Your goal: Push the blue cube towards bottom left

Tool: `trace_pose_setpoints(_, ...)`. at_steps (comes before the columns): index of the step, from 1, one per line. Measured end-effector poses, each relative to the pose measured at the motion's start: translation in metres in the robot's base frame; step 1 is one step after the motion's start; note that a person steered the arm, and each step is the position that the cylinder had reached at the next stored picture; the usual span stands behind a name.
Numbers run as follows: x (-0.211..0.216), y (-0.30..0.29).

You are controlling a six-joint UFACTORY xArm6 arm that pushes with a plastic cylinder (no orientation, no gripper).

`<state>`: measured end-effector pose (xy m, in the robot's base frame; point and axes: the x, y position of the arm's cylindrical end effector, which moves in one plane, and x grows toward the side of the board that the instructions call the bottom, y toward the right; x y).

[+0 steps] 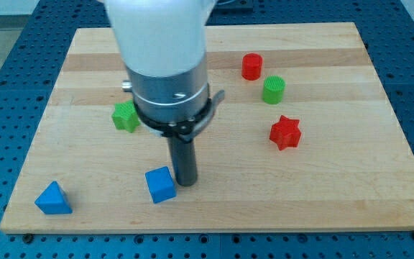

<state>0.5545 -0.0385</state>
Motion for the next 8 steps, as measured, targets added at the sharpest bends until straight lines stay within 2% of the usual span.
trace_pose_setpoints(2, 0.027, 0.014)
trace_pose_setpoints(3, 0.021, 0.001)
trace_pose_setpoints(4, -0.005, -0.003)
trace_pose_setpoints(8, 0.017, -0.019)
